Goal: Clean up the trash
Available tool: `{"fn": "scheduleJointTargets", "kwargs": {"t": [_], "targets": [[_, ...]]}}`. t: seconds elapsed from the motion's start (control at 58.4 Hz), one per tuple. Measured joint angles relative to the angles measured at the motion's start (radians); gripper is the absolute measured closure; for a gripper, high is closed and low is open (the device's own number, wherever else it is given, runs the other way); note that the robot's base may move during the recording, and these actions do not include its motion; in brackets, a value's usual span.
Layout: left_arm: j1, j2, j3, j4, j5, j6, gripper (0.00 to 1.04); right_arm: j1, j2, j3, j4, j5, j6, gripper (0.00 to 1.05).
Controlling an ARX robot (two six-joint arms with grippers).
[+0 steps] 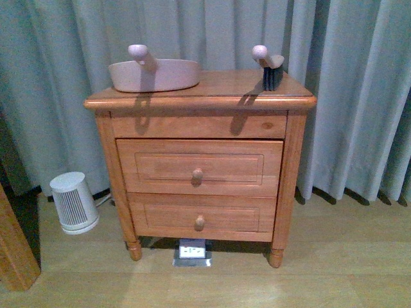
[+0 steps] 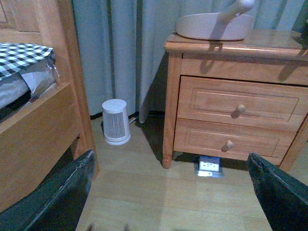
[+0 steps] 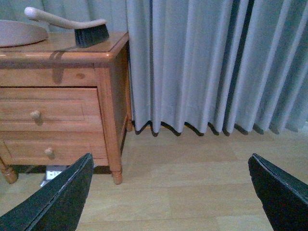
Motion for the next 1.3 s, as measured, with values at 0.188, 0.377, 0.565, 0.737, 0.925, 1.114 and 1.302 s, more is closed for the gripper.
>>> {"fn": "scheduleJointTargets", "kwargs": {"t": [0.188, 0.377, 0.565, 0.737, 0.925, 1.114, 1.302], "targets": [[0.000, 0.000, 0.000, 0.000, 0.000, 0.000, 0.08, 0.000, 0.000, 0.000, 0.000, 0.000, 0.000, 0.07], [0.000, 0.000, 0.000, 0.000, 0.000, 0.000, 0.08, 0.000, 0.000, 0.000, 0.000, 0.000, 0.000, 0.07], [0.000, 0.000, 0.000, 0.000, 0.000, 0.000, 0.08, 0.000, 0.000, 0.000, 0.000, 0.000, 0.000, 0.07], [0.000, 0.000, 0.000, 0.000, 0.000, 0.000, 0.08, 0.000, 0.000, 0.000, 0.000, 0.000, 0.000, 0.07], [0.000, 0.000, 0.000, 0.000, 0.000, 0.000, 0.08, 0.000, 0.000, 0.000, 0.000, 0.000, 0.000, 0.07], [0.000, 0.000, 0.000, 0.000, 0.000, 0.000, 0.08, 0.000, 0.000, 0.000, 0.000, 0.000, 0.000, 0.07], [0.000, 0.000, 0.000, 0.000, 0.000, 0.000, 0.08, 0.000, 0.000, 0.000, 0.000, 0.000, 0.000, 0.07]]}}
